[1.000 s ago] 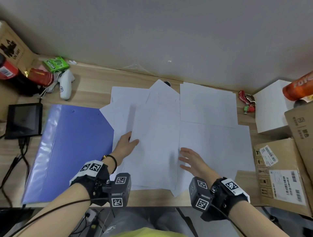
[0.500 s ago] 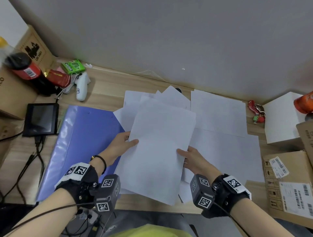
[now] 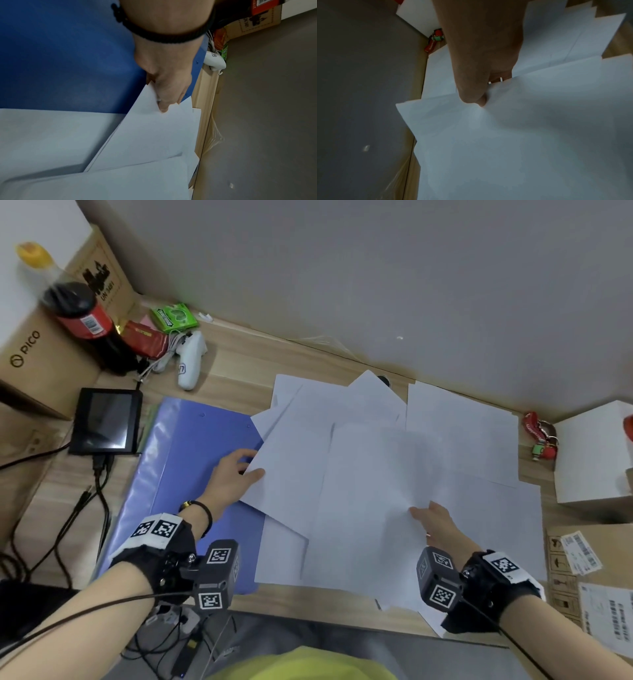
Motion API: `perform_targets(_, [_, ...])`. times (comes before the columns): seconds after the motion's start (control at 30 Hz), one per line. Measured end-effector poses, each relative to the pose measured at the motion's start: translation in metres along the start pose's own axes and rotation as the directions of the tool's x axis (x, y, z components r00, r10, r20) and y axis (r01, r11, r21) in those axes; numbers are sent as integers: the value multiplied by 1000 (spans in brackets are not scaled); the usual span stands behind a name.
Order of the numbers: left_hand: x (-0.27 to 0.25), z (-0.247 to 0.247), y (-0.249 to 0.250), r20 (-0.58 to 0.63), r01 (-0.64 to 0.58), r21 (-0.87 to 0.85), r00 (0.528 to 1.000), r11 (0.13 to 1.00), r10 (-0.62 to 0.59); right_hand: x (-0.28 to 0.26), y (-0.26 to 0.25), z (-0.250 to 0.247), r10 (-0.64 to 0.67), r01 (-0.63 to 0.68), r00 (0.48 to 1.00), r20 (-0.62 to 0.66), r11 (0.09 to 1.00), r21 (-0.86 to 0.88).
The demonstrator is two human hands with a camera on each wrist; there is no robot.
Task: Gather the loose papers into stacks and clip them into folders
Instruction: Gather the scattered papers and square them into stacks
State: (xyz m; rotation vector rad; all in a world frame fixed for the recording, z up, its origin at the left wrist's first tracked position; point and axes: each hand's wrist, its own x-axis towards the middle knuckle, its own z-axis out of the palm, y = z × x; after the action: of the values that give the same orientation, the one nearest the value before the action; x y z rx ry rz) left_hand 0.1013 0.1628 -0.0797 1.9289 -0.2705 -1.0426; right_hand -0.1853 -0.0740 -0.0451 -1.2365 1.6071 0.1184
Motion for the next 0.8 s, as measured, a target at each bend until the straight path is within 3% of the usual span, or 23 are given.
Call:
perform_targets(0.17, [8, -1, 1, 135, 5, 189, 990, 982, -31, -7, -24, -1, -157, 184, 978, 137, 958, -220])
perform_targets(0.33, [4, -2, 5, 139, 17, 199, 989, 980, -45, -9, -51, 11, -228, 346, 932, 280, 786, -512])
perform_targets(0.47, [-3, 0, 11, 198, -23, 196, 980, 980, -17, -3, -70, 39, -305, 451, 889, 340, 708, -544])
perform_targets(0.63, [-16, 4, 9, 216, -40, 149, 976, 988, 7, 0, -84, 64, -283, 461, 884, 372, 653, -601])
perform_targets(0.8, [-27, 4, 3, 154, -26, 118, 988, 993, 7, 11, -78, 61, -172, 387, 903, 393, 722, -573])
